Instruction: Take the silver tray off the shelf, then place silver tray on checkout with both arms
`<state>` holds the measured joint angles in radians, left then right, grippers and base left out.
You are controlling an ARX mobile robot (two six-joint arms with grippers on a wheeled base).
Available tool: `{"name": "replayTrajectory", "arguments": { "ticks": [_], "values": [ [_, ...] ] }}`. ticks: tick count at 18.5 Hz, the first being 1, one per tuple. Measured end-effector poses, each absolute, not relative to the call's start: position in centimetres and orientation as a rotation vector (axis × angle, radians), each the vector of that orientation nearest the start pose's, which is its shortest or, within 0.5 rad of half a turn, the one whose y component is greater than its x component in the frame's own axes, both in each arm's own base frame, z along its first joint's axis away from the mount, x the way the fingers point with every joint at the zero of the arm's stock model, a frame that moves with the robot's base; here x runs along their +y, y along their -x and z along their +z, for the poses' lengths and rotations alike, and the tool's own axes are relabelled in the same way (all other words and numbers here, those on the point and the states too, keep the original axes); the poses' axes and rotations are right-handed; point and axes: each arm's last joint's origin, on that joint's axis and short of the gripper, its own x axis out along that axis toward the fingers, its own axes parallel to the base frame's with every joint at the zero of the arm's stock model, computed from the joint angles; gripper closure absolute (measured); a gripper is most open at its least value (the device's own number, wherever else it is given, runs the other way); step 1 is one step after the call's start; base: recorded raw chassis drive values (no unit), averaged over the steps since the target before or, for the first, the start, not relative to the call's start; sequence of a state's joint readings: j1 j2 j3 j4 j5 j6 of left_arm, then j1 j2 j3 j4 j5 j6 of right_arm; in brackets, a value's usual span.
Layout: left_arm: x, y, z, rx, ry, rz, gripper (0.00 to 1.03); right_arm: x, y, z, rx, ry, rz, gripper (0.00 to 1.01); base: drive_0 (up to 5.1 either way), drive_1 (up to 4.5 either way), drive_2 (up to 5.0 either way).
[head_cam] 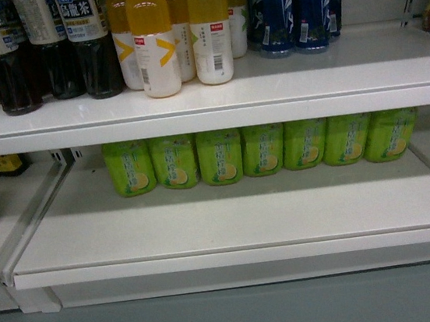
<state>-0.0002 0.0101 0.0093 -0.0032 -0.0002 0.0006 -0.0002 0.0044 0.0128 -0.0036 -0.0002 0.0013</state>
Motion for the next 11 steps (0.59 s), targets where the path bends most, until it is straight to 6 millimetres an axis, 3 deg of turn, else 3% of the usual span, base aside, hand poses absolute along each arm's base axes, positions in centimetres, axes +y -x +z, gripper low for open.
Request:
{"name": "replayTrajectory", "arguments": {
  "ticks": [11],
  "values": [
    [0.00, -9.78, 16.56, 0.004, -0.001, 0.000, 0.05, 0.00, -9.72, 16.72, -0.005, -0.002, 0.000, 0.03, 0.0, 0.00, 0.0]
  ]
}}
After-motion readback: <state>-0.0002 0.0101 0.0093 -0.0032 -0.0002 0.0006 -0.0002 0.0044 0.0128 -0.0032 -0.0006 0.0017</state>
